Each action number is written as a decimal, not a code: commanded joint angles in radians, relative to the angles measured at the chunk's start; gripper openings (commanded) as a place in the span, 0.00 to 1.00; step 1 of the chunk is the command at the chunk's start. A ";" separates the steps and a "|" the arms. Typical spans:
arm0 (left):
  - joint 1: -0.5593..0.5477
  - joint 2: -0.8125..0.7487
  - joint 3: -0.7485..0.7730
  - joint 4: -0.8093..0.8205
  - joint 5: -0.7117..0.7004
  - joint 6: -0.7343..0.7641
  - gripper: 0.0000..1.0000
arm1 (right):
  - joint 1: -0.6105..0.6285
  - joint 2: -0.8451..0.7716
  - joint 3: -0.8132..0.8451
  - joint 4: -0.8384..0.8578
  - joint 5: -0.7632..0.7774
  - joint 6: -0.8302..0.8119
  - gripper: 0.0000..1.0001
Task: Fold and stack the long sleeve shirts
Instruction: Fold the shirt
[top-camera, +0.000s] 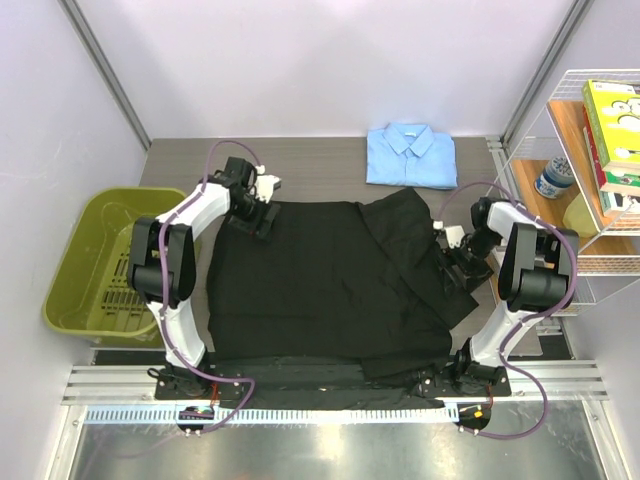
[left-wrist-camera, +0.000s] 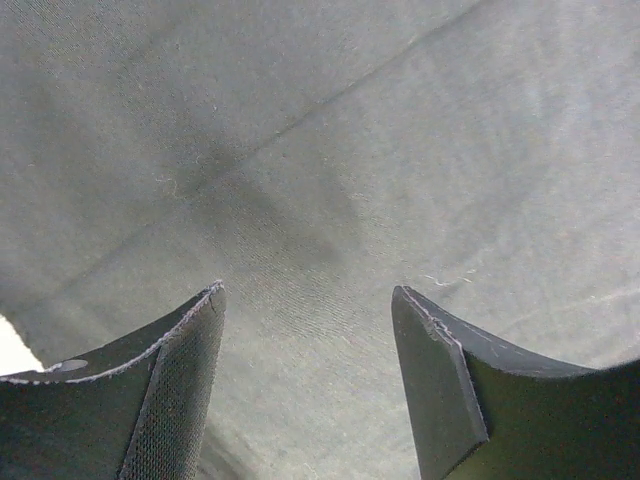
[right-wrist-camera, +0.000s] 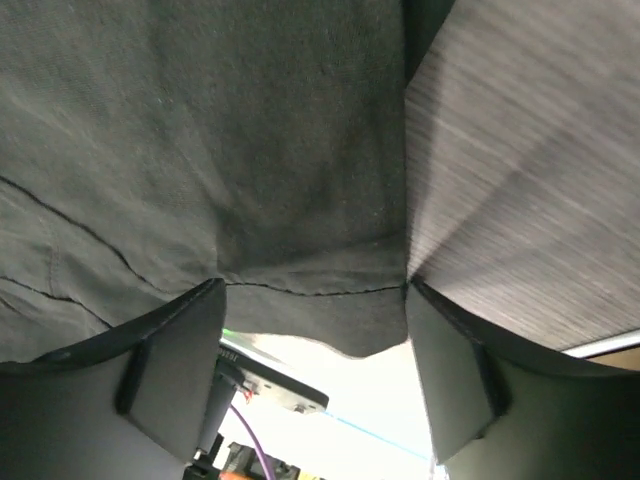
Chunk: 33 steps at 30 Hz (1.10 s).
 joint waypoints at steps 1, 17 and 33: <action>0.002 -0.079 0.038 -0.016 0.050 0.011 0.68 | -0.007 0.004 -0.022 0.000 -0.040 -0.035 0.66; 0.000 -0.274 0.092 -0.013 0.326 0.039 0.72 | -0.018 -0.183 0.379 -0.365 -0.510 -0.040 0.01; -0.265 -0.346 0.279 0.314 0.329 -0.153 1.00 | 0.390 -0.258 0.280 1.002 -0.564 1.121 0.01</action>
